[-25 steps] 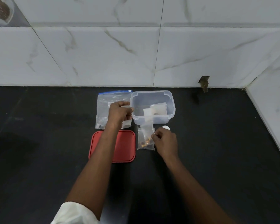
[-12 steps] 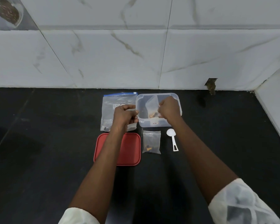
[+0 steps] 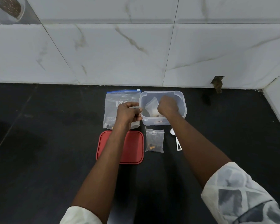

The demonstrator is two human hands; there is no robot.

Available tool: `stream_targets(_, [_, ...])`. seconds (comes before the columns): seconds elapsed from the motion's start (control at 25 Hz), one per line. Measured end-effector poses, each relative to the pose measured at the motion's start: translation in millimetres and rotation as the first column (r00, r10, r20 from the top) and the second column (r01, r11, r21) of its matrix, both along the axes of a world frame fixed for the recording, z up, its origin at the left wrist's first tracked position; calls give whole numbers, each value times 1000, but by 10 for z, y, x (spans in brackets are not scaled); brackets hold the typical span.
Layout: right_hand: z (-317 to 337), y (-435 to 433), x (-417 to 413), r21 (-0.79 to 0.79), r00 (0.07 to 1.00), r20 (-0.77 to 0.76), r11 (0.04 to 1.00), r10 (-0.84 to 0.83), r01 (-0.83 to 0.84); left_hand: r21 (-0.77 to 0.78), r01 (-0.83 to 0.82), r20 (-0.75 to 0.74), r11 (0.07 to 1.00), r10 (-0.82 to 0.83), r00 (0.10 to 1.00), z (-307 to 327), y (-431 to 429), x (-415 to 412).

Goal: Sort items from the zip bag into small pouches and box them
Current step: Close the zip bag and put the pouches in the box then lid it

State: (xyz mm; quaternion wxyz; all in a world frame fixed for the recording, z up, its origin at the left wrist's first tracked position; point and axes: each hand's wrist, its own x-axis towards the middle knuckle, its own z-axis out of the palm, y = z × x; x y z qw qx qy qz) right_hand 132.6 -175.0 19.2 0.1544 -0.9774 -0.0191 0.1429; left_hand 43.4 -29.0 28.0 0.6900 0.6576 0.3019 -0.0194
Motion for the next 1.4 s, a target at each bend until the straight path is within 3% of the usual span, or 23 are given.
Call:
stream_targets(0.16, [14,14,51,-11,978,-194,996,81,-85,12,-4,-7,1000,4,1000,8,0,11])
stream_targets(0.36, [-25,15,6,-37,997,-27,997,72,-73,24,-17,-16,1000,18,1000,-4,-10,15])
stream_targets(0.56, [15,92,-6,-57,972,-144,979,185,-195,31,-33,-38,999,34,999,-3,-31,-5])
stream_targets(0.8, [48,39,43,-64,980,128,988,151,-144,4,-27,-38,1000,28,999,13,-21,-30])
stream_targets(0.96, [-26,44,15,-72,873,-44,870,486,-488,-3,0,-33,1000,0,999,38,-38,-29])
stream_targets(1.04, [-53,26,-5,-61,852,-39,850,522,-524,2,9,-34,1000,-9,999,45,-44,-31])
stream_targets(1.12, [93,-7,-49,42,904,65,904,423,-426,-2,7,-34,1000,-7,999,38,-40,-34])
stream_targets(1.2, [329,-103,-224,282,955,194,920,224,-273,-19,2,-34,1000,-3,999,36,-46,-34])
stream_targets(1.28, [444,-265,-553,511,994,105,857,11,-63,-21,1,-37,1000,-2,999,45,-46,-41])
stream_targets(1.32, [418,-353,-733,518,999,18,855,-41,26,-20,1,-38,1000,-1,999,46,-45,-41])
stream_targets(1.4, [188,-478,-1067,274,997,-59,959,-57,71,-25,-1,-36,1000,0,999,47,-39,-47])
